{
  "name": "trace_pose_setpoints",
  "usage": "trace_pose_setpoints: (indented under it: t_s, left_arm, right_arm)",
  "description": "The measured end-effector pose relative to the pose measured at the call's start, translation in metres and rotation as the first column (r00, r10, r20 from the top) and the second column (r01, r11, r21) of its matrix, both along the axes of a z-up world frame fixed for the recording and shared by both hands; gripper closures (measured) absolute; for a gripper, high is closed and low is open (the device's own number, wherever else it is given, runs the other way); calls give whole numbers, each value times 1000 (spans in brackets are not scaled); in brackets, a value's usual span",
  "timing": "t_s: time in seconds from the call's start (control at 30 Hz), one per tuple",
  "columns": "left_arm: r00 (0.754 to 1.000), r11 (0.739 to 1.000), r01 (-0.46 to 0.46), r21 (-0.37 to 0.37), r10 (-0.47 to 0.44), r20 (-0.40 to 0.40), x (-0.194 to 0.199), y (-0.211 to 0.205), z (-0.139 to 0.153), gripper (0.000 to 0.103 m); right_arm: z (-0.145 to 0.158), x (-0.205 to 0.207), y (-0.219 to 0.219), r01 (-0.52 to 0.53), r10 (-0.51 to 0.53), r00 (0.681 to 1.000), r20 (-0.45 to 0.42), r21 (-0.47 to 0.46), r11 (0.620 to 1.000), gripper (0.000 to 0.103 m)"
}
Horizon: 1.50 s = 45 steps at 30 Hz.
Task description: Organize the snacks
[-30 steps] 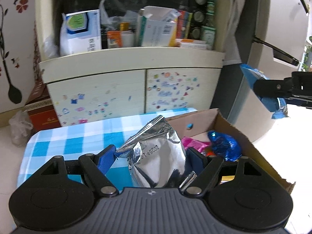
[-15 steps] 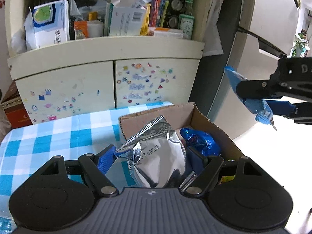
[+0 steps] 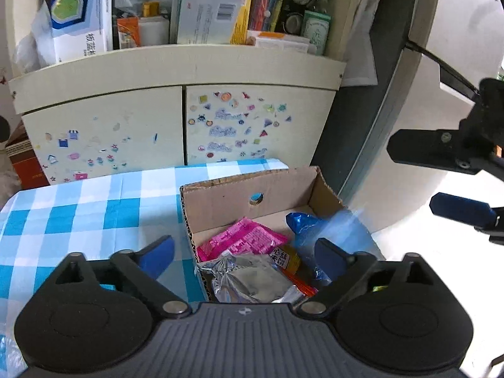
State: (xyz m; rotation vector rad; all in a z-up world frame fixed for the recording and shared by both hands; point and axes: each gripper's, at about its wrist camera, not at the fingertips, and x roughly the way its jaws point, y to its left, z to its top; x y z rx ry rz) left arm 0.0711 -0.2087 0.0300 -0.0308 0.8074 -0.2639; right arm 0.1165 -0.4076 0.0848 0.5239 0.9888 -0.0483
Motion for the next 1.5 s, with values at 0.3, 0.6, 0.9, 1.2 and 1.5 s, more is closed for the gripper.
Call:
trace_pose_setpoints:
  t_s: [0.3, 0.6, 0.9, 1.2, 1.5]
  left_arm:
    - [995, 995, -96, 18, 96, -25, -28, 12, 22, 2]
    - [985, 984, -162, 78, 166, -51, -64, 27, 32, 1]
    - [982, 977, -179, 117, 184, -35, -90, 31, 46, 0]
    - [982, 972, -181, 150, 186, -25, -103, 28, 54, 0]
    - [979, 960, -192, 202, 202, -27, -103, 22, 53, 0]
  right_arm:
    - [7, -1, -1, -30, 31, 999, 37, -7, 1000, 19]
    - [12, -10, 8, -87, 88, 996, 10, -96, 992, 14]
    - [22, -31, 7, -93, 92, 996, -15, -188, 978, 11]
    - [22, -65, 3, -101, 84, 993, -79, -240, 966, 7]
    - [25, -83, 2, -122, 97, 990, -107, -265, 957, 6]
